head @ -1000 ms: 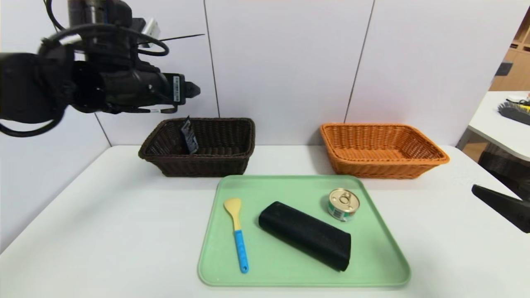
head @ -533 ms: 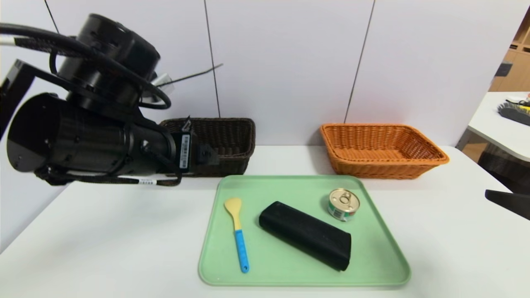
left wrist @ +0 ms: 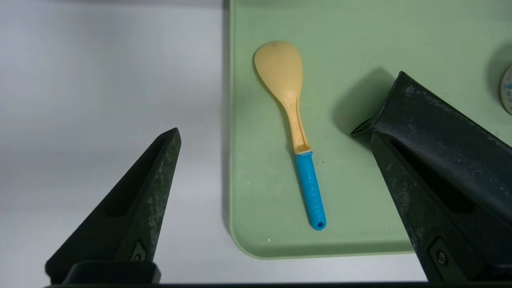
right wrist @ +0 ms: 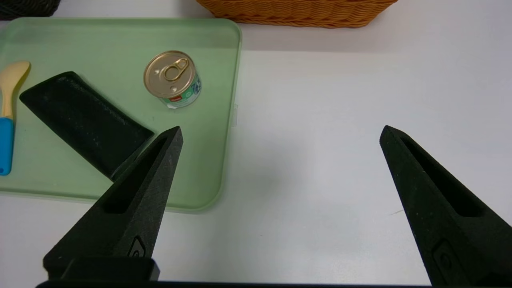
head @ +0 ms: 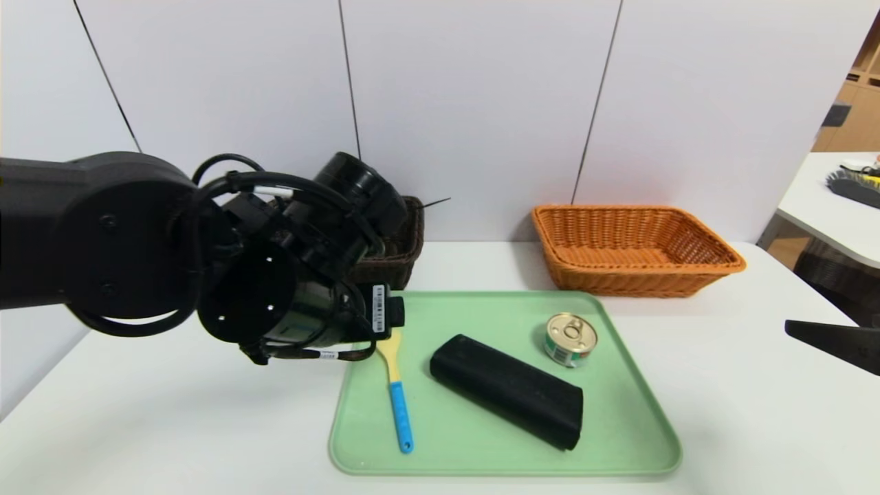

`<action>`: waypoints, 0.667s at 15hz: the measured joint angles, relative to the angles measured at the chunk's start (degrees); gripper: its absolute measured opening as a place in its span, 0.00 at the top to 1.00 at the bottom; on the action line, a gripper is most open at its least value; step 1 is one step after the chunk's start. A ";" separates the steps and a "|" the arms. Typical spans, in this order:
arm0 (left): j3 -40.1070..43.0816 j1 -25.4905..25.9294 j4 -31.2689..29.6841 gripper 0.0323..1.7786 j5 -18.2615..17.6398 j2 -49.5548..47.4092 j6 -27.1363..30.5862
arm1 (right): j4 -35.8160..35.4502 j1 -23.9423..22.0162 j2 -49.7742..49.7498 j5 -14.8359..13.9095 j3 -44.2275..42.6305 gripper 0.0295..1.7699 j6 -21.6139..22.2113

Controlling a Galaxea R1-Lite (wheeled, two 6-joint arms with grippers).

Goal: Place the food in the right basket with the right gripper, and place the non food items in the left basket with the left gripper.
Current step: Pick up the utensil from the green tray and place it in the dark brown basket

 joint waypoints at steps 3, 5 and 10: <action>-5.47 -1.51 5.38 0.05 -0.35 4.66 -4.95 | -0.24 -0.63 0.87 0.48 0.05 0.04 0.05; -9.69 -1.85 10.03 0.05 -0.69 7.14 -5.92 | -0.55 -1.49 1.44 0.83 0.02 0.04 0.55; -13.42 -2.01 13.59 0.05 -3.43 11.78 -6.34 | -0.66 -1.85 2.05 1.13 -0.05 0.04 2.18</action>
